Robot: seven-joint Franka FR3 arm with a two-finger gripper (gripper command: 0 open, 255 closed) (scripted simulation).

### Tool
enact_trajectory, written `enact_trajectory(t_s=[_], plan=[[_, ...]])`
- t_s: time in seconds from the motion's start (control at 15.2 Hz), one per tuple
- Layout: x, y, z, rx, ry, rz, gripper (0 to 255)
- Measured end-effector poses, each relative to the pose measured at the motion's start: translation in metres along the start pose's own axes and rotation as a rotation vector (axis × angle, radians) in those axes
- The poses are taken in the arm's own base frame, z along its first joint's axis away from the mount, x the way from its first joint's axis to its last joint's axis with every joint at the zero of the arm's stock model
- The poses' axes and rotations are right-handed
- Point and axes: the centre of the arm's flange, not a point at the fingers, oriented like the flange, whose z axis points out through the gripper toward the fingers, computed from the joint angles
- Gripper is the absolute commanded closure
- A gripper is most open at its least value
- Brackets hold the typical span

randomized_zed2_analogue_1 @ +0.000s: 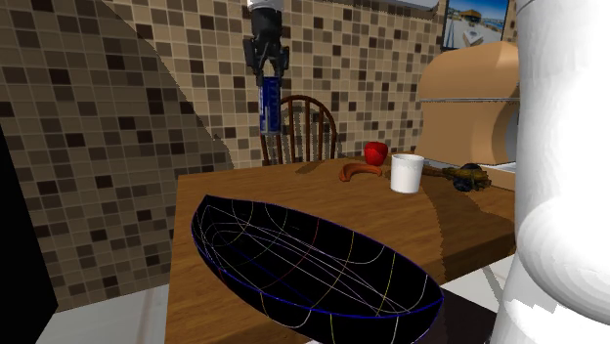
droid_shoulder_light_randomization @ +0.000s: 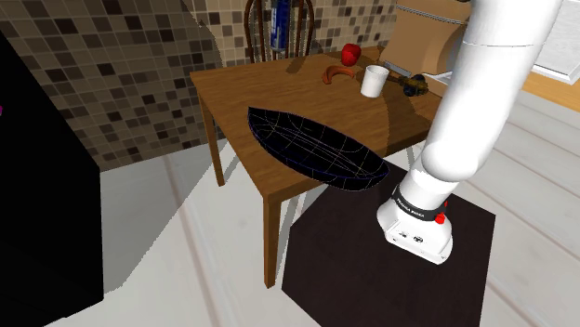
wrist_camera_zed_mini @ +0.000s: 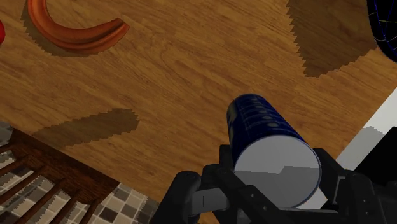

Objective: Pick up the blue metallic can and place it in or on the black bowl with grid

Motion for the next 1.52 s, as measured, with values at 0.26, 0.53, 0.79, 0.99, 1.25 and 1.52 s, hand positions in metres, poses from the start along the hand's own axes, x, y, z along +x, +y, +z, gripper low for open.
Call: enact_trajectory(t_s=[0.26,0.53,0.79,0.99,1.25,1.52], plan=[[-0.037,-0.032,-0.009,0.001,0.001,0.0,255],[-0.071,-0.069,-0.018,0.001,0.001,-0.001,255],[-0.109,-0.105,-0.027,0.0,0.001,-0.001,255],[-0.136,-0.131,-0.035,0.001,0.001,-0.001,255],[-0.177,-0.168,-0.039,0.001,0.001,-0.001,255],[-0.209,-0.207,-0.049,0.001,0.002,-0.001,255]])
